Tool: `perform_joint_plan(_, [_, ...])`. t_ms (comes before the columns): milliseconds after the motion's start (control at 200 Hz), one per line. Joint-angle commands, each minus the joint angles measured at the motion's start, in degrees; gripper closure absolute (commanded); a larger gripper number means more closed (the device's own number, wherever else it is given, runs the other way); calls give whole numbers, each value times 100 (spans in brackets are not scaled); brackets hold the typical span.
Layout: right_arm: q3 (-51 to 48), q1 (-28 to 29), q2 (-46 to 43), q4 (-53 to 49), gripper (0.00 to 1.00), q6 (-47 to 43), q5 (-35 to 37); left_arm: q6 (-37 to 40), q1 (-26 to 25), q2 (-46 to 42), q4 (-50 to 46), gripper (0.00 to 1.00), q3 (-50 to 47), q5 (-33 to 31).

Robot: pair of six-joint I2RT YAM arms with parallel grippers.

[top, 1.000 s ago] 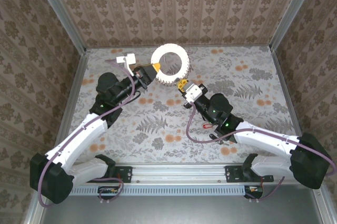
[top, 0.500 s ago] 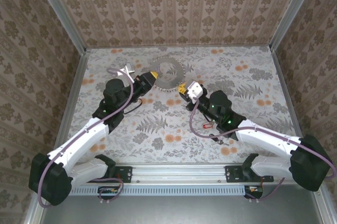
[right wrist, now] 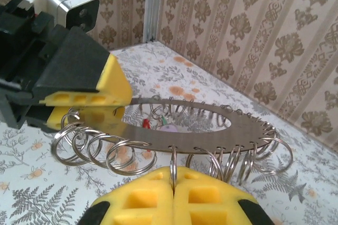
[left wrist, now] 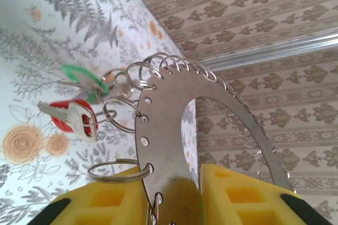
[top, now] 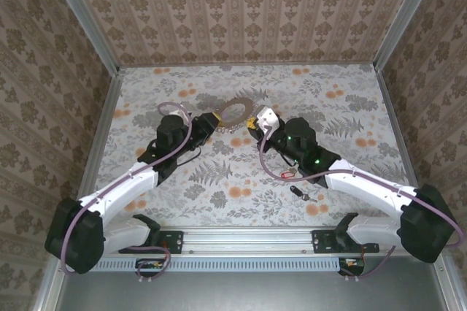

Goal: Put the keys on the keyring

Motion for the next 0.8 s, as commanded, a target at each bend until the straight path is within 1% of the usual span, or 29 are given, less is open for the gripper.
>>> perform_joint_plan(0, [373, -39, 150, -135, 100, 132, 54, -37, -83, 49, 81, 70, -104, 156])
perform_joint_plan(130, [629, -50, 362, -624, 100, 167, 93, 66, -135, 104, 68, 70, -110, 267])
perform_joint_plan(180, [731, -71, 451, -839, 100, 167, -18, 152, -136, 96, -119, 63, -84, 344])
perform_joint_plan(245, [970, -154, 612, -1319, 100, 218, -291, 245, -137, 54, -359, 47, -119, 381])
perform_joint_plan(340, [1068, -256, 774, -1819, 100, 44, -732, 334, -129, -24, -577, 43, -290, 371])
perform_joint_plan(430, [895, -338, 808, -1708, 100, -24, -861, 320, -134, -127, -698, 39, -541, 279])
perform_joint_plan(565, [673, -439, 884, -1564, 100, -298, -1410, 272, -137, -291, -782, 27, -896, 356])
perform_joint_plan(625, [609, -452, 888, -1488, 100, -406, -1686, 352, -154, -437, -915, 25, -992, 386])
perform_joint_plan(715, [496, -500, 888, -1331, 100, -496, -2146, 649, -171, -792, -1237, 23, -1080, 326])
perform_joint_plan(795, [461, -537, 880, -1431, 100, -800, -2587, 1256, -172, -1218, -1480, 24, -1045, 206])
